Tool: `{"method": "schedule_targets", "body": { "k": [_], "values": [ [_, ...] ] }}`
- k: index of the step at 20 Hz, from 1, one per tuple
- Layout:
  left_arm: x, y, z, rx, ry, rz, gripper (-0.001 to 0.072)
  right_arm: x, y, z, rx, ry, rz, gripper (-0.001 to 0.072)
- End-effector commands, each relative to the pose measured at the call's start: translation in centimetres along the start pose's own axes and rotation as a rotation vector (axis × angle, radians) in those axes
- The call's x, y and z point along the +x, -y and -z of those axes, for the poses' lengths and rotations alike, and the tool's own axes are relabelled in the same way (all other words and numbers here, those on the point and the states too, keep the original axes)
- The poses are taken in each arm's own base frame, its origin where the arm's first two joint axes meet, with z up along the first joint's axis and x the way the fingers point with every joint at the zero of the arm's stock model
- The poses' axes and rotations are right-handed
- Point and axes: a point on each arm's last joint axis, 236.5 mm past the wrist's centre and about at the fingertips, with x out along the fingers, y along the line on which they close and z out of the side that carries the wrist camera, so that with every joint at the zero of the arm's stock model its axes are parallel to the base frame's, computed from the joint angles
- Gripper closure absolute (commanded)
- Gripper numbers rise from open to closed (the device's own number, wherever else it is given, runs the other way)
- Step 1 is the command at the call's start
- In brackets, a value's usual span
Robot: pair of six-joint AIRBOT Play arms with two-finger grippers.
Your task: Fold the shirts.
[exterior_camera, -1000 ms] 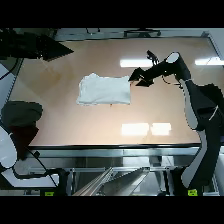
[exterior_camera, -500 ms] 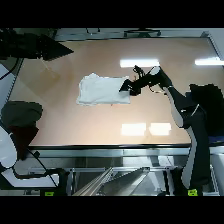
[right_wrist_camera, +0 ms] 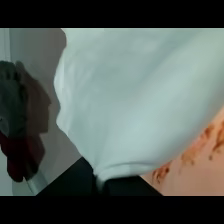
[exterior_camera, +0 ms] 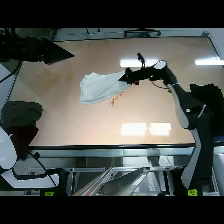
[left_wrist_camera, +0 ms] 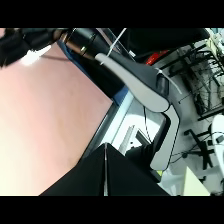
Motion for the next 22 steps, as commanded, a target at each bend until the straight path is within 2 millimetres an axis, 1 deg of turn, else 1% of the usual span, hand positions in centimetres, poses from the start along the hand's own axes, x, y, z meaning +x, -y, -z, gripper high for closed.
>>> {"method": "schedule_targets", "body": {
  "k": [1, 2, 3, 4, 5, 6, 7, 8, 9, 10, 11, 12, 14, 15, 17, 19, 20, 22],
  "values": [
    [0.7, -1.3, 1.3, -0.047, -0.009, 0.014, 0.069, -10.3, -2.6, -7.4, -0.008, 0.269, -0.002, 0.0696],
    [1.0, -1.9, 1.7, -0.071, -0.006, 0.017, 0.069, -14.8, -2.8, -9.6, 0.01, 0.367, 0.007, 0.0697],
    [1.2, -2.3, 2.0, -0.089, -0.001, 0.018, 0.069, -19.1, -2.9, -11.0, 0.036, 0.444, 0.013, 0.0696],
    [1.5, -2.9, 2.3, -0.1, 0.006, 0.018, 0.069, -23.7, -2.9, -12.1, 0.05, 0.52, 0.025, 0.0696],
    [1.7, -3.3, 2.6, -0.106, 0.01, 0.019, 0.069, -27.9, -2.8, -12.5, 0.067, 0.581, 0.049, 0.0696],
    [2.0, -3.8, 2.9, -0.117, 0.018, 0.021, 0.069, -31.9, -2.3, -12.5, 0.087, 0.635, 0.09, 0.0697],
    [2.2, -4.3, 3.2, -0.129, 0.025, 0.023, 0.069, -35.9, -1.5, -11.9, 0.114, 0.682, 0.144, 0.0697],
    [2.5, -5.0, 3.4, -0.142, 0.033, 0.02, 0.069, -39.6, -0.5, -10.9, 0.146, 0.716, 0.207, 0.0697],
    [2.7, -5.5, 3.8, -0.159, 0.032, 0.021, 0.069, -42.6, 0.7, -9.6, 0.181, 0.733, 0.274, 0.0696],
    [3.0, -6.1, 4.3, -0.183, 0.031, 0.022, 0.069, -45.2, 2.1, -7.9, 0.233, 0.736, 0.34, 0.0697],
    [3.3, -6.4, 4.8, -0.195, 0.022, 0.027, 0.069, -47.4, 3.9, -5.5, 0.282, 0.708, 0.412, 0.0696],
    [3.8, -6.6, 5.3, -0.203, 0.011, 0.034, 0.069, -48.7, 5.6, -2.8, 0.331, 0.653, 0.482, 0.0698],
    [4.6, -6.7, 6.2, -0.218, -0.011, 0.049, 0.069, -50.6, 8.6, 2.8, 0.458, 0.545, 0.647, 0.0698],
    [5.1, -6.5, 6.6, -0.214, -0.023, 0.058, 0.069, -51.9, 9.8, 5.7, 0.53, 0.529, 0.752, 0.0699],
    [6.3, -6.0, 7.3, -0.202, -0.051, 0.078, 0.069, -53.4, 11.0, 10.3, 0.606, 0.516, 0.888, 0.0699],
    [7.3, -5.1, 7.6, -0.173, -0.073, 0.096, 0.069, -53.1, 12.2, 14.1, 0.673, 0.499, 0.938, 0.0698],
    [7.8, -4.7, 7.8, -0.167, -0.085, 0.104, 0.069, -52.3, 13.0, 15.6, 0.698, 0.484, 0.943, 0.0698],
    [8.7, -3.8, 8.2, -0.146, -0.109, 0.123, 0.069, -49.4, 14.9, 18.9, 0.774, 0.434, 0.922, 0.0697]
  ]
}}
